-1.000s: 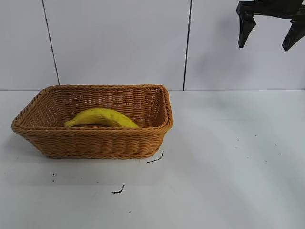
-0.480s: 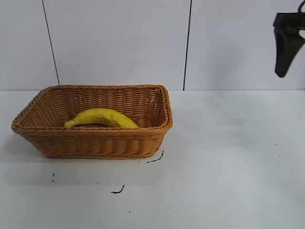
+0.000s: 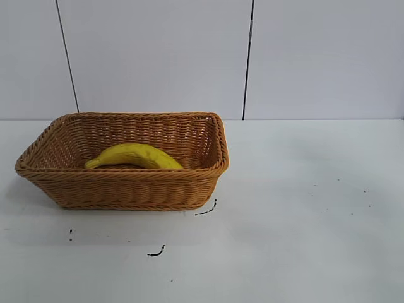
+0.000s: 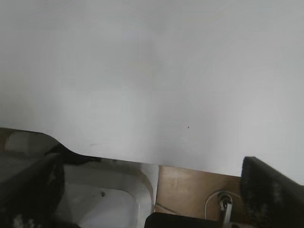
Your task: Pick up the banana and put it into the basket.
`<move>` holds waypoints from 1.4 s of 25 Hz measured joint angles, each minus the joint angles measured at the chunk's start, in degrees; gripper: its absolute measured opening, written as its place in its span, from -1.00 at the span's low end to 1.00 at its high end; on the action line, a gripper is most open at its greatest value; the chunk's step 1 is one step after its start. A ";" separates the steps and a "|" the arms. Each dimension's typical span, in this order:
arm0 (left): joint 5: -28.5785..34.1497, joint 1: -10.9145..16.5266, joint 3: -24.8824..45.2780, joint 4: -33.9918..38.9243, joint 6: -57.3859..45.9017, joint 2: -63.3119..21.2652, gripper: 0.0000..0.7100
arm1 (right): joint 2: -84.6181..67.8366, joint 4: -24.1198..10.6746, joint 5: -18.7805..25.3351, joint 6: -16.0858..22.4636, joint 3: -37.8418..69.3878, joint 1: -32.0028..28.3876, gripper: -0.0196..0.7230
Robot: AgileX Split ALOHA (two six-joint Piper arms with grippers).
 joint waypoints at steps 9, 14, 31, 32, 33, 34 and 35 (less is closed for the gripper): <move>0.05 0.00 0.00 0.00 0.00 0.00 0.95 | -21.30 -0.64 -0.90 2.08 0.19 0.00 0.91; 0.11 0.00 0.00 0.00 0.00 0.00 0.95 | -30.06 -3.43 -0.92 5.06 0.46 0.00 0.91; 0.05 0.00 0.00 0.00 0.00 0.00 0.95 | -33.86 -5.75 -0.88 7.07 0.46 0.18 0.91; 0.05 0.00 0.00 0.00 0.00 0.00 0.95 | -33.86 -5.75 -0.88 7.07 0.46 0.18 0.91; 0.05 0.00 0.00 0.00 0.00 0.00 0.95 | -33.86 -5.75 -0.88 7.07 0.46 0.18 0.91; 0.05 0.00 0.00 0.00 0.00 0.00 0.95 | -33.86 -5.75 -0.88 7.07 0.46 0.18 0.91; 0.05 0.00 0.00 0.00 0.00 0.00 0.95 | -33.86 -5.70 -0.88 7.07 0.46 0.18 0.91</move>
